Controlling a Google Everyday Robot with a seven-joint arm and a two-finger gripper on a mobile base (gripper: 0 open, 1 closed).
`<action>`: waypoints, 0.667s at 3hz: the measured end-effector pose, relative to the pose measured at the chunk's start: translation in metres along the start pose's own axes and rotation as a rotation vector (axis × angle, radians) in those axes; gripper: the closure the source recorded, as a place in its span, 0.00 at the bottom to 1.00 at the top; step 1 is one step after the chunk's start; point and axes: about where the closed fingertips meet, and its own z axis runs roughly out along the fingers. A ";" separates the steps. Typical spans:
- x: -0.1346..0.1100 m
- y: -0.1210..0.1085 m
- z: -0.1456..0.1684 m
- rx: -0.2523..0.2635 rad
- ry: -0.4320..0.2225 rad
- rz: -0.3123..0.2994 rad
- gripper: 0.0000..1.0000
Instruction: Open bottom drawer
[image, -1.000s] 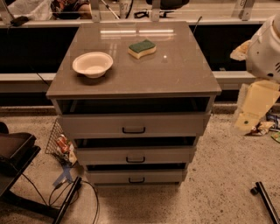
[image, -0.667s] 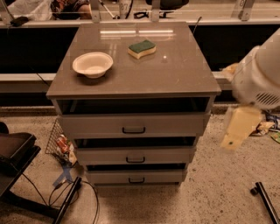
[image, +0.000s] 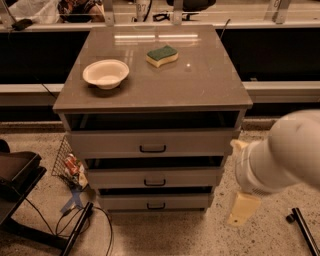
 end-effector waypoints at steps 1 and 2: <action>0.009 0.027 0.074 0.045 0.064 -0.041 0.00; 0.015 0.019 0.071 0.082 0.074 -0.019 0.00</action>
Offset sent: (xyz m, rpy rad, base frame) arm -0.0032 0.0097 -0.0593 -0.0557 -0.0102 0.0193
